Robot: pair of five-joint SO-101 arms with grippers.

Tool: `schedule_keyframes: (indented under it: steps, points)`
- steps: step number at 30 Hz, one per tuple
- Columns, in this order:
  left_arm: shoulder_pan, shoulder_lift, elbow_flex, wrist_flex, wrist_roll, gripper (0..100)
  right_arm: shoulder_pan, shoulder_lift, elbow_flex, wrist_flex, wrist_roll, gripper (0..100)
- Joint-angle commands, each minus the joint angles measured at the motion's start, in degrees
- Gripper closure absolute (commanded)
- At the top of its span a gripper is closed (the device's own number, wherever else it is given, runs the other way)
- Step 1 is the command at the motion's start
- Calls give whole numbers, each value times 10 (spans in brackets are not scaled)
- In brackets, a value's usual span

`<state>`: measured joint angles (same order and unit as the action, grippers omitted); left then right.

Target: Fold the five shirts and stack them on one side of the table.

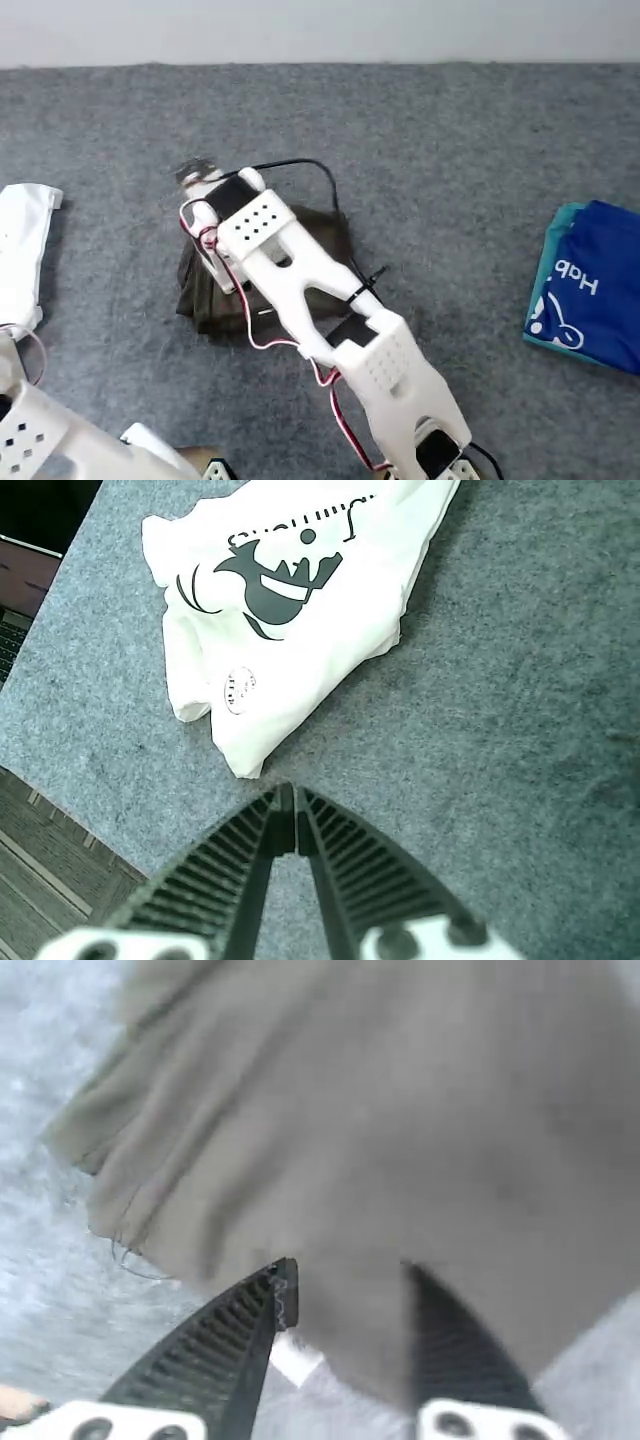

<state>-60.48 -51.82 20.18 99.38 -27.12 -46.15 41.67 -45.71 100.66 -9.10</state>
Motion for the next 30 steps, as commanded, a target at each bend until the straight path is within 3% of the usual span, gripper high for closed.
schedule_keyframes:
  steps: [1,3,18,21,25,28,30]
  points:
    - [-1,-4,-16,10,1,985,8,-77,38,22,-142,672]
    - [-1,-4,-16,10,1,985,12,-86,50,22,-193,638]
    - [-1,-4,-15,10,3,985,95,84,52,-7,-218,619]
    - [-1,-4,-15,10,3,985,93,94,52,-9,-211,716]
    - [-1,-4,-15,10,2,985,95,93,48,-5,-140,983]
    - [-1,-4,-15,10,2,985,97,93,41,24,-87,954]
    - [-1,-4,-15,10,2,985,107,84,40,22,-56,997]
